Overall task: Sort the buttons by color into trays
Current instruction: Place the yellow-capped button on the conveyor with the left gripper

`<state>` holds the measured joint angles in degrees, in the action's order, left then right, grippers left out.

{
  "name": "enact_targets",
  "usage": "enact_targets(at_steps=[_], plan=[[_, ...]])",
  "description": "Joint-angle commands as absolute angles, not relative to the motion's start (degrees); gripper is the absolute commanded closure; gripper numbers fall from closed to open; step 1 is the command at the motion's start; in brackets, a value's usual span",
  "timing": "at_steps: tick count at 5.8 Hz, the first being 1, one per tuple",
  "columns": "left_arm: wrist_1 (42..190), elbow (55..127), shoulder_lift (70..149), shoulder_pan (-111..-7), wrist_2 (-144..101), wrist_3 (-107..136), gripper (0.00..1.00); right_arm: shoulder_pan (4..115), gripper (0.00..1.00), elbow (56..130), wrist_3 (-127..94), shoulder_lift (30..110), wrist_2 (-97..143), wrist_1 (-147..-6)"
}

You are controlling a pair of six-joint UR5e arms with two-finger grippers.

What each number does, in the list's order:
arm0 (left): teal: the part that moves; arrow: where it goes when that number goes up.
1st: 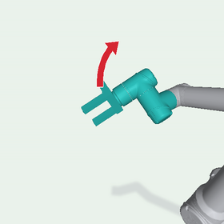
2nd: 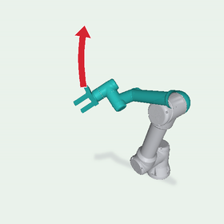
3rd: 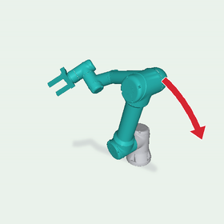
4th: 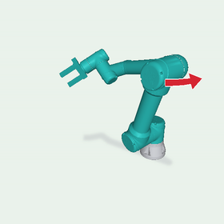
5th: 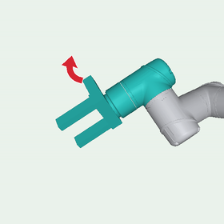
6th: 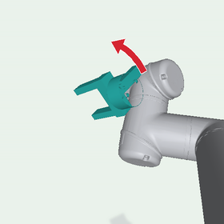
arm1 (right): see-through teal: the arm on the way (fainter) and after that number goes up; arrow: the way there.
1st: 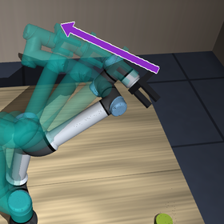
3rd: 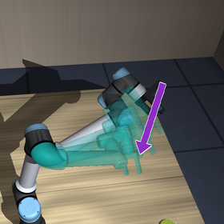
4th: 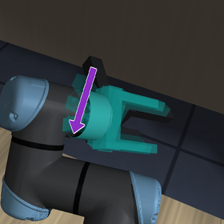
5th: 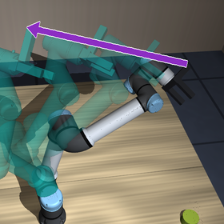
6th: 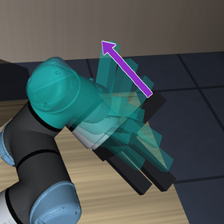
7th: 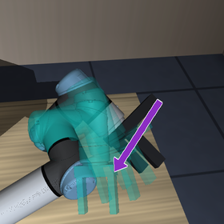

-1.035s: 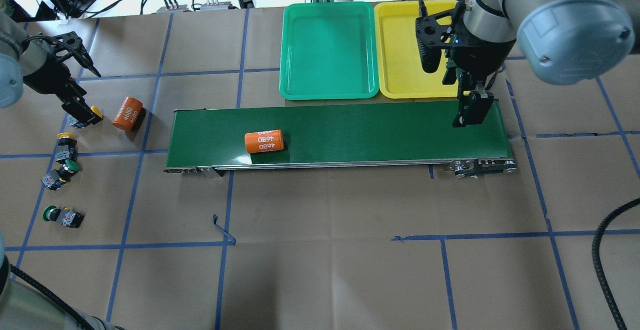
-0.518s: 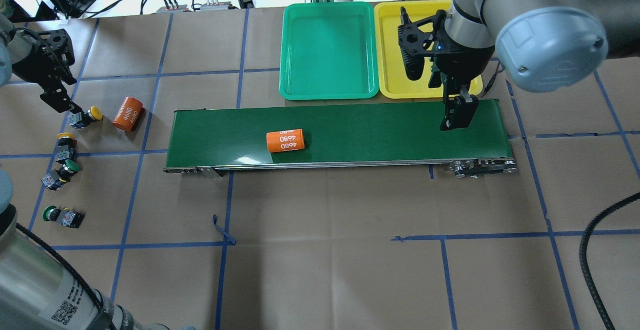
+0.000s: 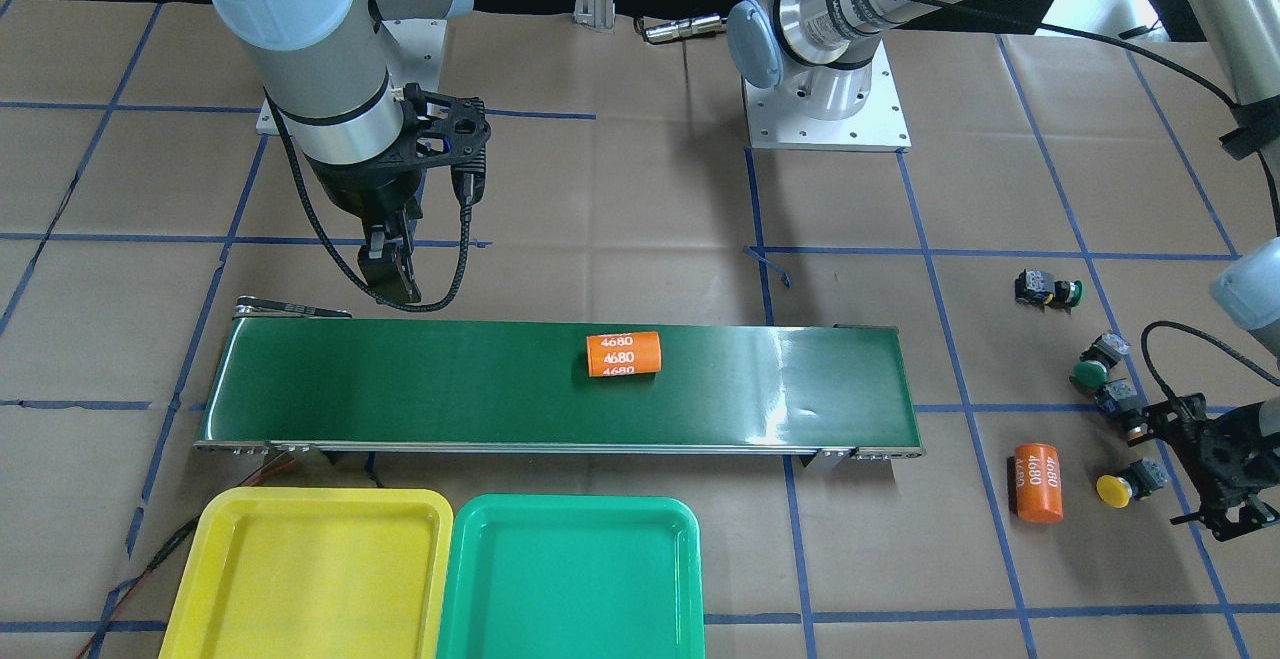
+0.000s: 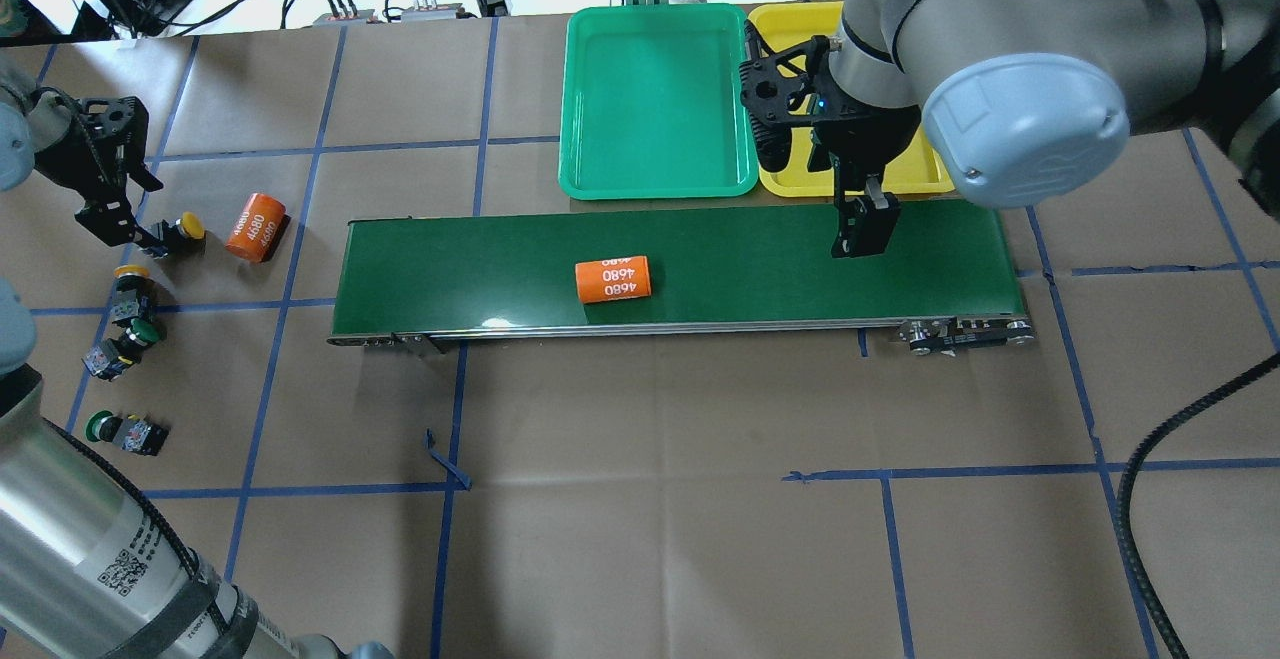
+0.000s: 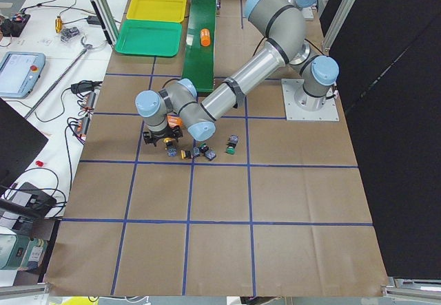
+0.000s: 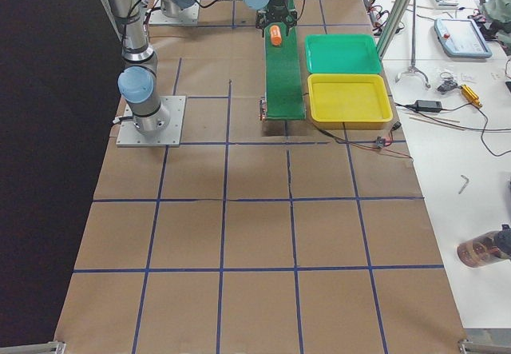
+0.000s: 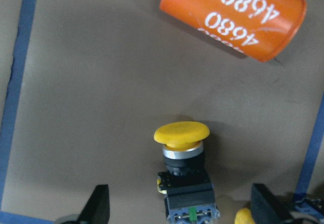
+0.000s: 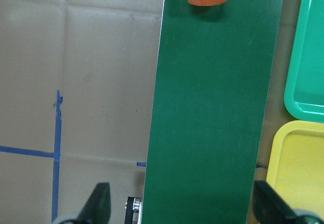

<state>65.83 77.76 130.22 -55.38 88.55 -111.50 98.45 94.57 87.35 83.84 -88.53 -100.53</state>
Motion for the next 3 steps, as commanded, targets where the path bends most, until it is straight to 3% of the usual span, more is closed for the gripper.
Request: enact_targets(at_steps=[1, 2, 3], plan=[[65.74, 78.57, 131.48, -54.49, 88.68, -112.06, 0.08, 98.70, 0.00, 94.57, 81.18, 83.67, -88.51, -100.90], [65.57, 79.71, 131.75, -54.49, 88.68, -112.23, 0.25, 98.79, 0.00, 94.57, 80.95, 83.76, -87.64, -100.90], [64.44, 80.15, 131.05, -54.49, 88.77, -113.28, 0.76, 98.79, 0.00, 94.57, 80.95, 83.67, -85.45, -100.90]])
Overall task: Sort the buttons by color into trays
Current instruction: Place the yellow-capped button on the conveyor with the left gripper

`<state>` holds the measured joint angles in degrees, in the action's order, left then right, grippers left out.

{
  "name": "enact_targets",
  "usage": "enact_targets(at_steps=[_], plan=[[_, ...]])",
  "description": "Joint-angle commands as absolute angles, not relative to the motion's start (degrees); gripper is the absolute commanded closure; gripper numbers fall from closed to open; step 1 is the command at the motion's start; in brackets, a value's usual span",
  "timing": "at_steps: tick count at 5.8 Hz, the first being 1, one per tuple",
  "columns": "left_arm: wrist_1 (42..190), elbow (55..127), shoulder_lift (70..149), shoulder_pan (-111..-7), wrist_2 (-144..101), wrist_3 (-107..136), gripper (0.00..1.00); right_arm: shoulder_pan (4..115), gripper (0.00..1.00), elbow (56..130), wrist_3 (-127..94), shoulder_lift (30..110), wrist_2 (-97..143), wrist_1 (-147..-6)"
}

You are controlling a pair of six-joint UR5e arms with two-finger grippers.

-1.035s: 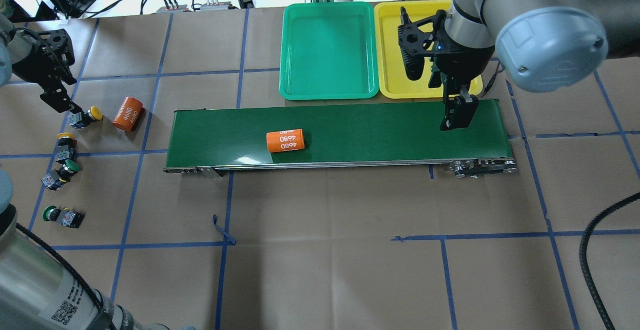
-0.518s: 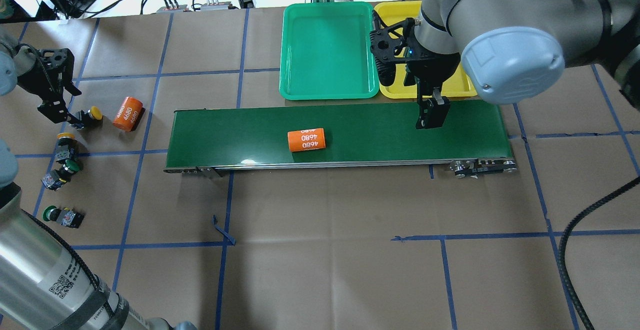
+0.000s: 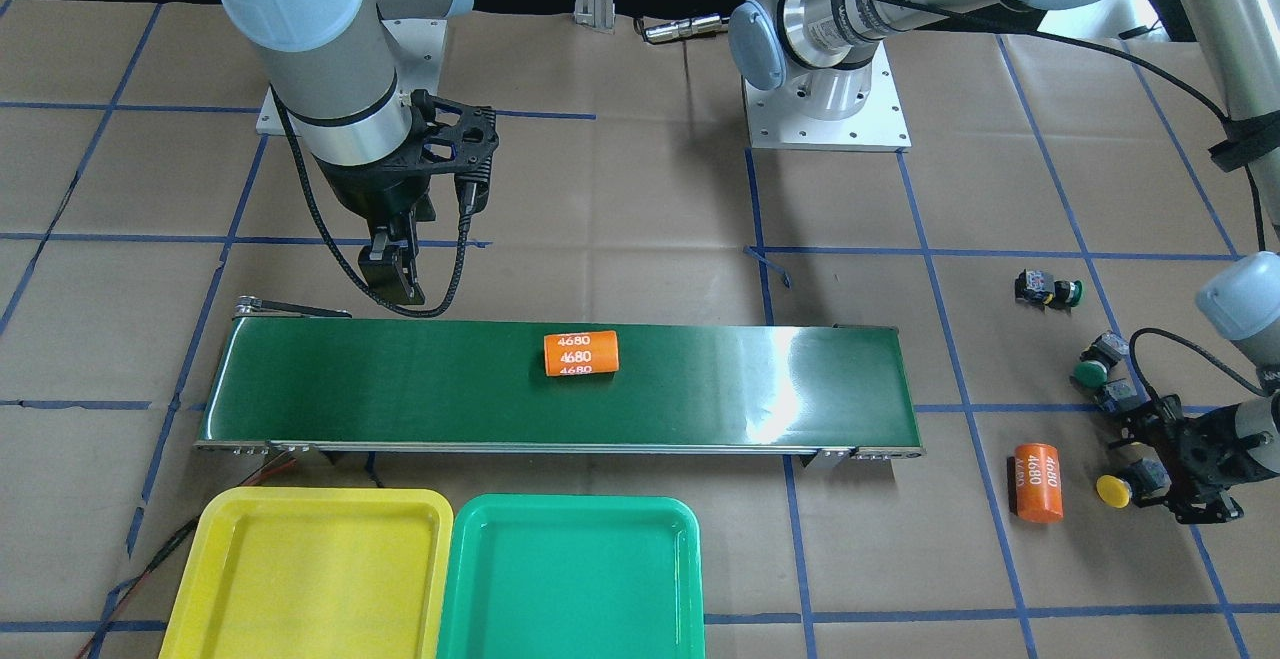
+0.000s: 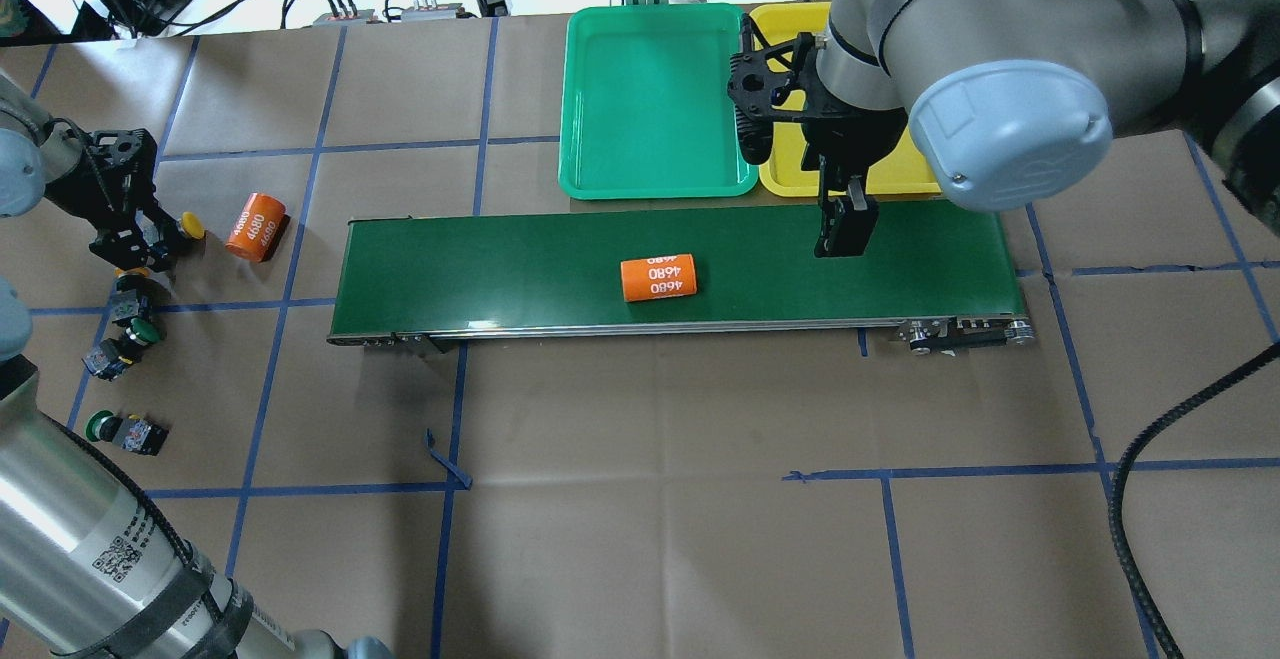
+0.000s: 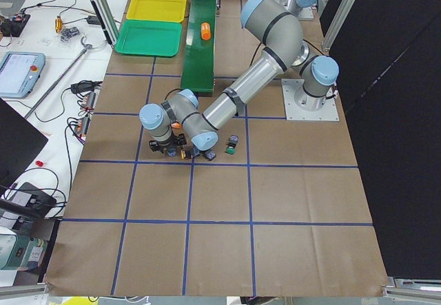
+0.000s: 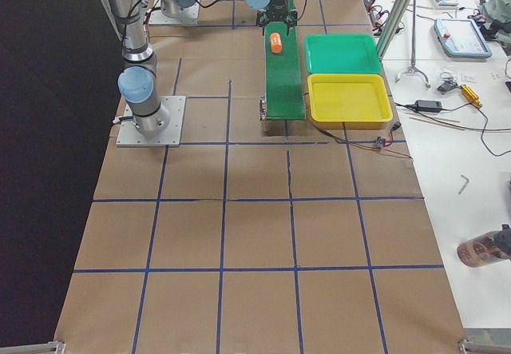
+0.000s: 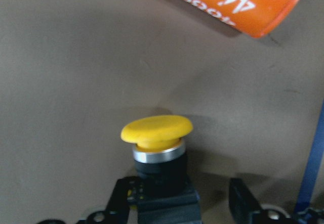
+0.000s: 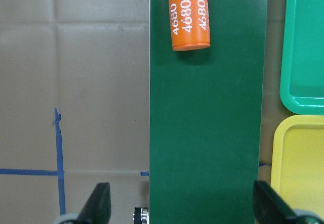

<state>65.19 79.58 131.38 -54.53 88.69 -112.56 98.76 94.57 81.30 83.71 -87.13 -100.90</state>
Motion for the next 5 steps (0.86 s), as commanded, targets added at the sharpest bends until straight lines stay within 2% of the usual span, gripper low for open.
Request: enact_targets(at_steps=[1, 2, 3, 5], plan=[[64.60, 79.63, 130.26, -54.84, 88.77, -112.42, 0.94, 98.79, 0.00, 94.57, 81.38, 83.58, -85.52, -100.90], [65.64, 80.33, 127.38, -55.89, 88.77, -109.54, 0.98, 98.79, 0.00, 94.66, 81.47, 83.58, -85.43, -100.90], [70.79, 82.94, 121.35, -59.12, 88.86, -107.08, 0.98, 98.79, 0.00, 94.66, 81.56, 83.58, -85.43, -100.90], [71.45, 89.70, 113.59, -66.76, 87.90, -102.58, 0.99, 98.79, 0.00, 94.75, 81.56, 83.50, -85.34, -100.90]])
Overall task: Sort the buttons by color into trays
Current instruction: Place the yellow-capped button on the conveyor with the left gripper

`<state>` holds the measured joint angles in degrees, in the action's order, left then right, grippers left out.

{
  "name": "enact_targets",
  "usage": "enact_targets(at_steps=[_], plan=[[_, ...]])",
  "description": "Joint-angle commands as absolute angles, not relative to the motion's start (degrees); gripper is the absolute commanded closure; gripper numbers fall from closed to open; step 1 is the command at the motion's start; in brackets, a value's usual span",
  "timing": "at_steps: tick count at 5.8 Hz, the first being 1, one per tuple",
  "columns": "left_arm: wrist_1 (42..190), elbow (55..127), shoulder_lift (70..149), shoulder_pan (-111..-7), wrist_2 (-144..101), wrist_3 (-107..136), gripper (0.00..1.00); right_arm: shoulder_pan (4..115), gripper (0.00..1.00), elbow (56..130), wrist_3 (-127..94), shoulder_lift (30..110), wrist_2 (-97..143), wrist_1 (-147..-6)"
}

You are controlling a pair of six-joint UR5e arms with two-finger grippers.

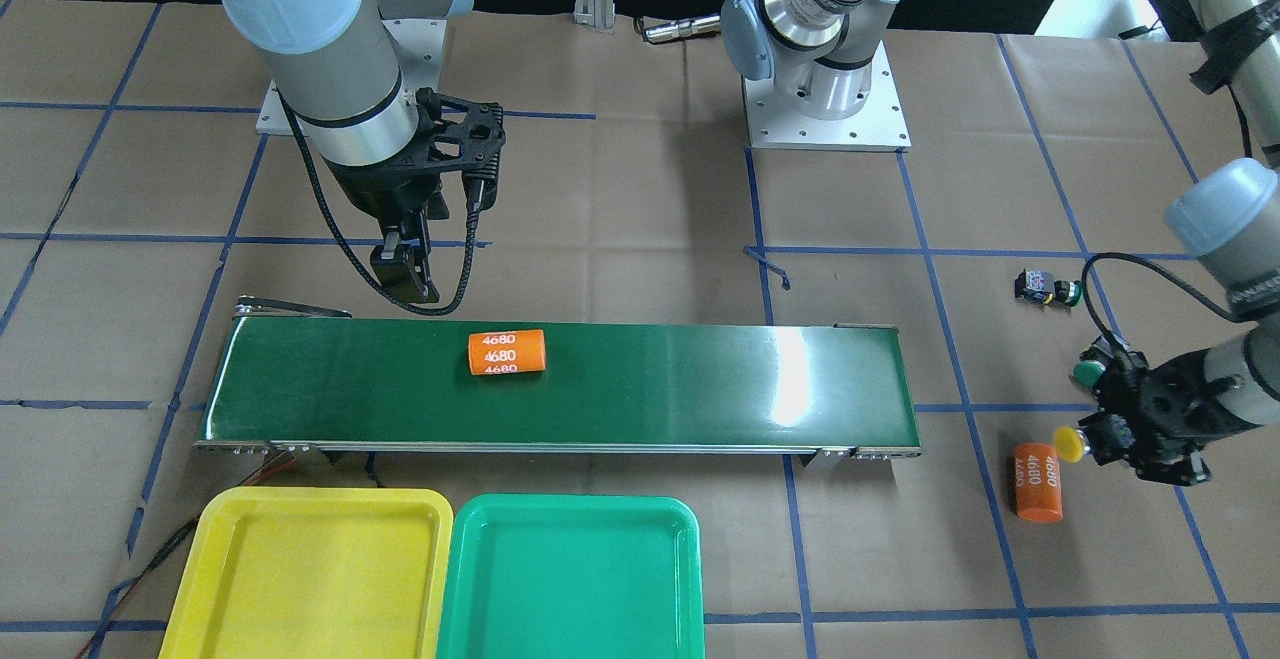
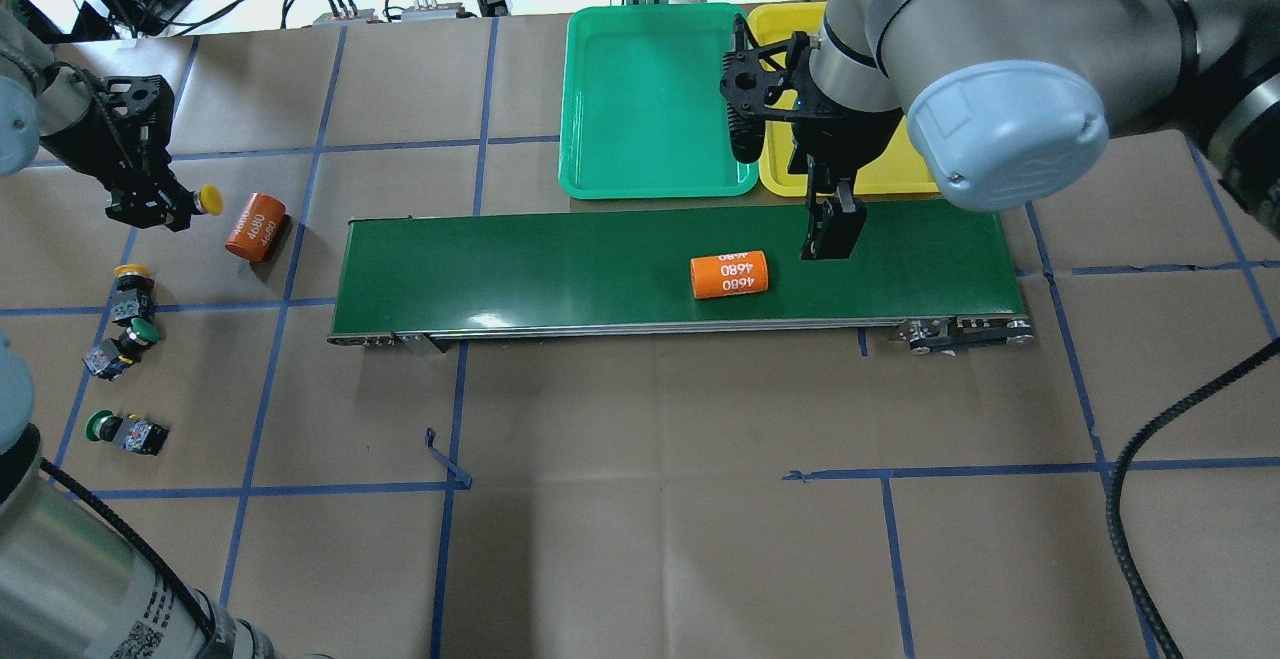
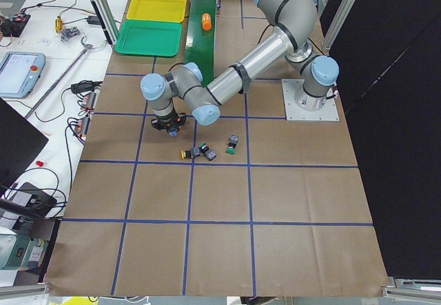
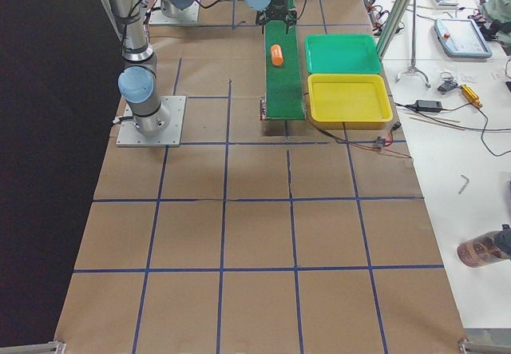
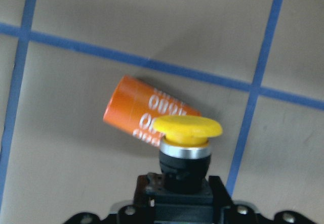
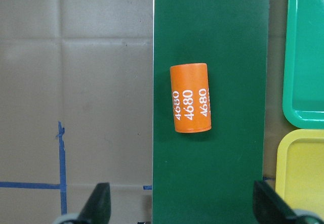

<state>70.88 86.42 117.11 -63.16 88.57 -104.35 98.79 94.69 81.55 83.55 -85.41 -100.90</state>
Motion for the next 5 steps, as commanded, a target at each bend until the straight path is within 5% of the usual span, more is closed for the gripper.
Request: enact_targets(at_steps=[1, 5], plan=[[71.37, 93.74, 110.77, -70.80, 87.02, -100.65, 0.99, 98.79, 0.00, 95.53, 81.65, 83.50, -85.34, -100.99], [66.65, 101.42, 109.07, -82.33, 87.10, -92.20, 0.91, 98.70, 0.00, 95.89, 81.74, 83.58, -85.34, -101.16]])
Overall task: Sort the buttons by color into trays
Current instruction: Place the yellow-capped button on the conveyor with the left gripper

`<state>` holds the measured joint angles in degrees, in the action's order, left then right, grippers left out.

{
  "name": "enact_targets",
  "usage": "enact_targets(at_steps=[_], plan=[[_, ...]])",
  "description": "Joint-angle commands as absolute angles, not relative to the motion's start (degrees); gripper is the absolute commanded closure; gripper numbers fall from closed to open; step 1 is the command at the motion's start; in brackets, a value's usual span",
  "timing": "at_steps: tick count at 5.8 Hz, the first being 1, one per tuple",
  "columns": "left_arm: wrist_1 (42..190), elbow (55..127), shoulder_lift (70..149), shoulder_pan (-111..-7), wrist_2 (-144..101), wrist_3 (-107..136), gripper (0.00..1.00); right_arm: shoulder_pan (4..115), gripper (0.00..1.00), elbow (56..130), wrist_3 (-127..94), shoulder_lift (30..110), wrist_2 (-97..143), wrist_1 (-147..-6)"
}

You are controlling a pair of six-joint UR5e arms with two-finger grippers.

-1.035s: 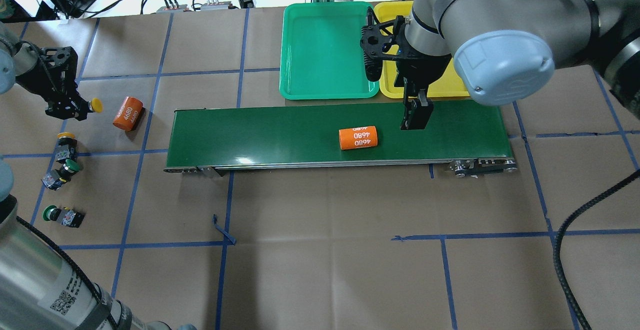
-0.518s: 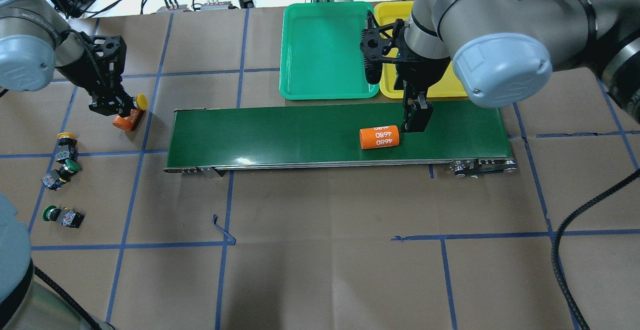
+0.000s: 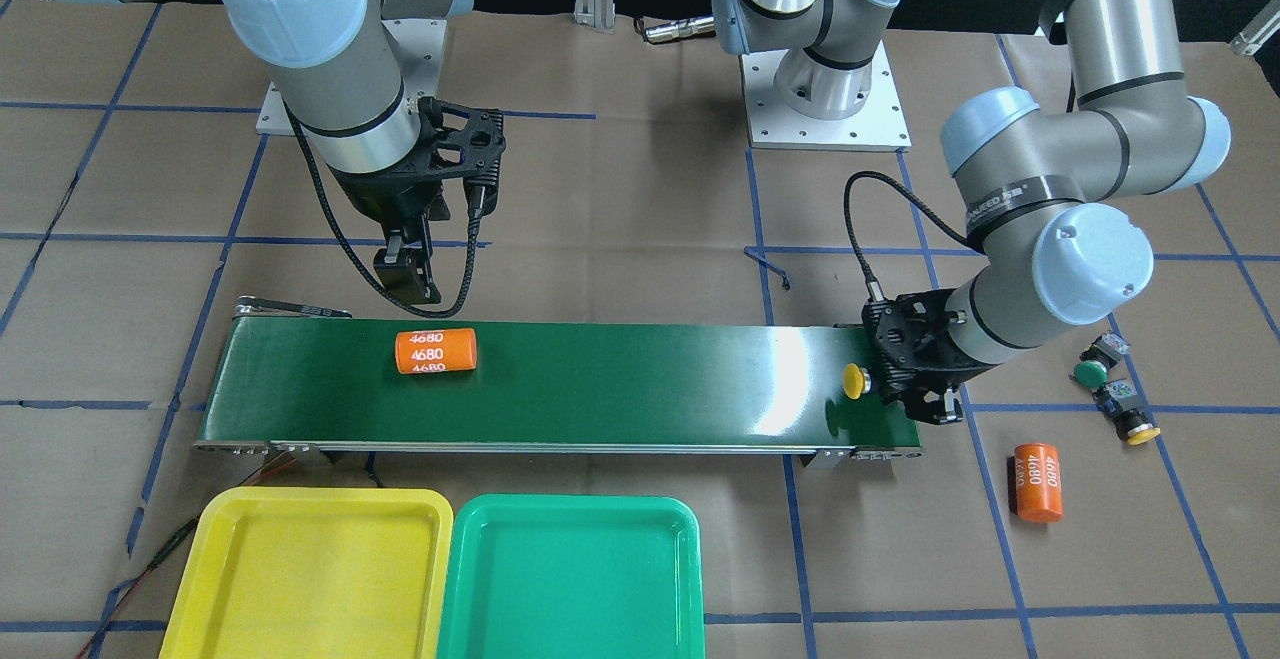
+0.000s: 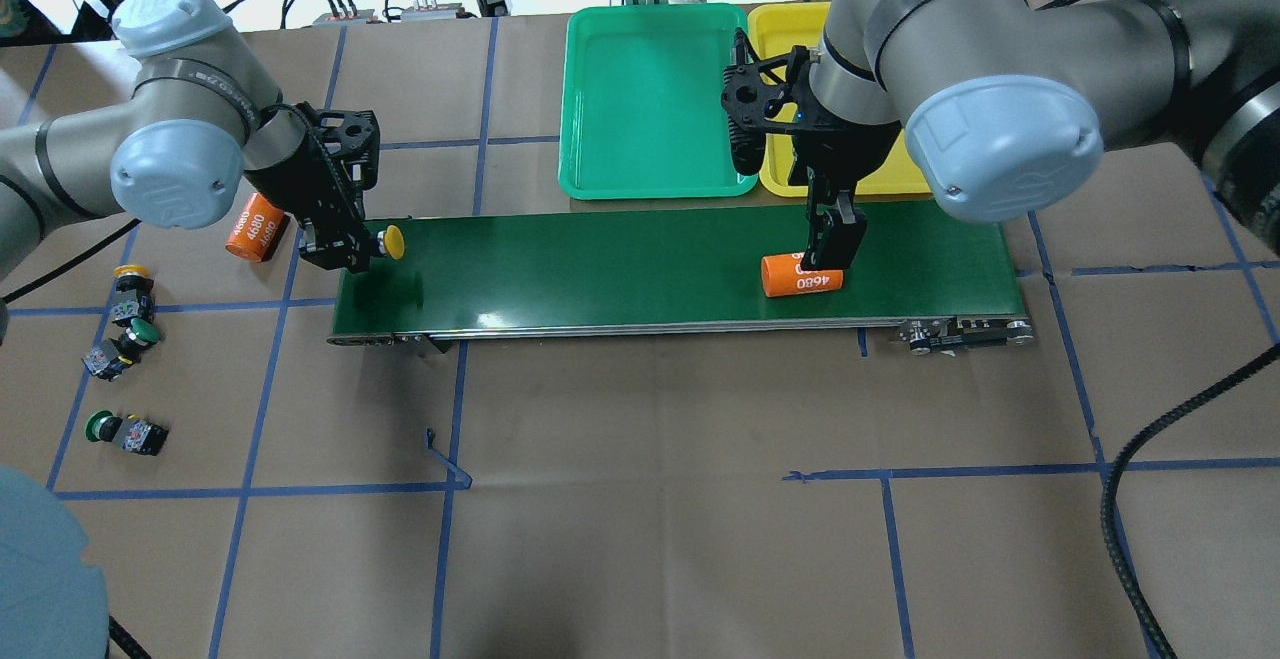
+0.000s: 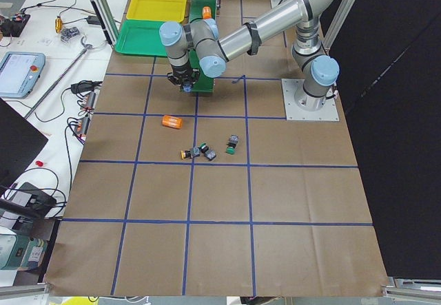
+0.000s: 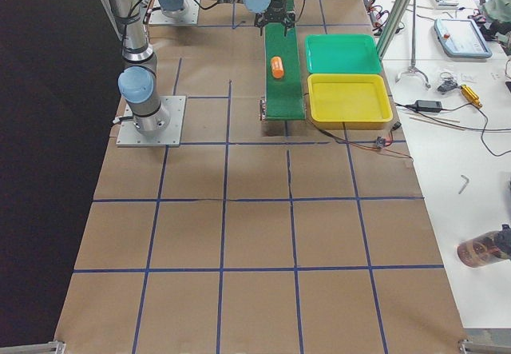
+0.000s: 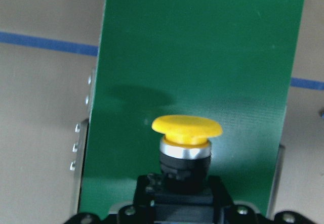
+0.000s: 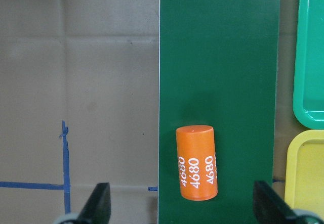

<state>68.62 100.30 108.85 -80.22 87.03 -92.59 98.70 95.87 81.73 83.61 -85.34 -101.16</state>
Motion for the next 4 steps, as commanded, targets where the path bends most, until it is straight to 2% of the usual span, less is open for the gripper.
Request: enact_targets(at_steps=[1, 2, 4], plan=[[65.58, 101.60, 109.25, -82.96, 87.01, -92.11, 0.13, 98.70, 0.00, 95.89, 81.74, 83.58, -85.34, -101.25], [65.39, 102.30, 109.25, -82.62, 87.01, -90.11, 0.03, 98.70, 0.00, 95.89, 81.65, 83.58, -85.34, -101.25], [65.83, 100.90, 108.63, -75.90, 87.54, -88.23, 0.02, 98.70, 0.00, 95.89, 81.65, 83.58, -85.34, -101.25]])
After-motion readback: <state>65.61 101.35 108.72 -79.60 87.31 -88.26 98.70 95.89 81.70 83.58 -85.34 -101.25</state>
